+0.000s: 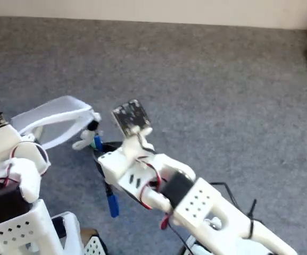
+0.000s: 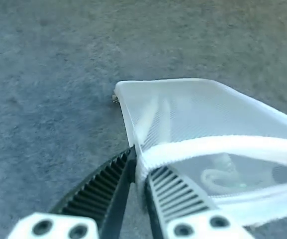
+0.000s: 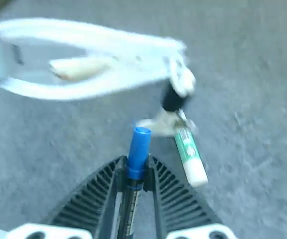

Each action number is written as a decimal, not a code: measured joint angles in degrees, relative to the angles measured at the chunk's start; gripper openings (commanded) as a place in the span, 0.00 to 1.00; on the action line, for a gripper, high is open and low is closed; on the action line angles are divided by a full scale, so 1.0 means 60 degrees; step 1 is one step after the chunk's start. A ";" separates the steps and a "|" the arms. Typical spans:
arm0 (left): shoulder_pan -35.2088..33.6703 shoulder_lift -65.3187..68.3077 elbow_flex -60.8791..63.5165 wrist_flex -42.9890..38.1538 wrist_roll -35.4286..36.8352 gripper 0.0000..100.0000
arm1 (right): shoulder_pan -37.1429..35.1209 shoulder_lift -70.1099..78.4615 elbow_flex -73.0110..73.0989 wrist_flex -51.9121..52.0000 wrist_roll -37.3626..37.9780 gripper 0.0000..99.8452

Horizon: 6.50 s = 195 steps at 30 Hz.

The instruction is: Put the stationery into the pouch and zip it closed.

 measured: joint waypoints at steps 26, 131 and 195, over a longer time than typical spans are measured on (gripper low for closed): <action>0.0176 0.0000 -0.0103 0.0000 0.0000 0.01 | 0.0000 -0.3560 0.2667 -0.5612 0.0161 0.01; -0.4278 0.0000 -0.0103 -0.0161 0.1700 0.01 | -0.0205 0.2740 -0.0484 -0.1509 0.3648 0.23; -0.4293 0.0000 0.0088 -0.0396 0.1700 0.01 | 0.0425 1.0125 -0.8821 0.5919 0.4147 0.19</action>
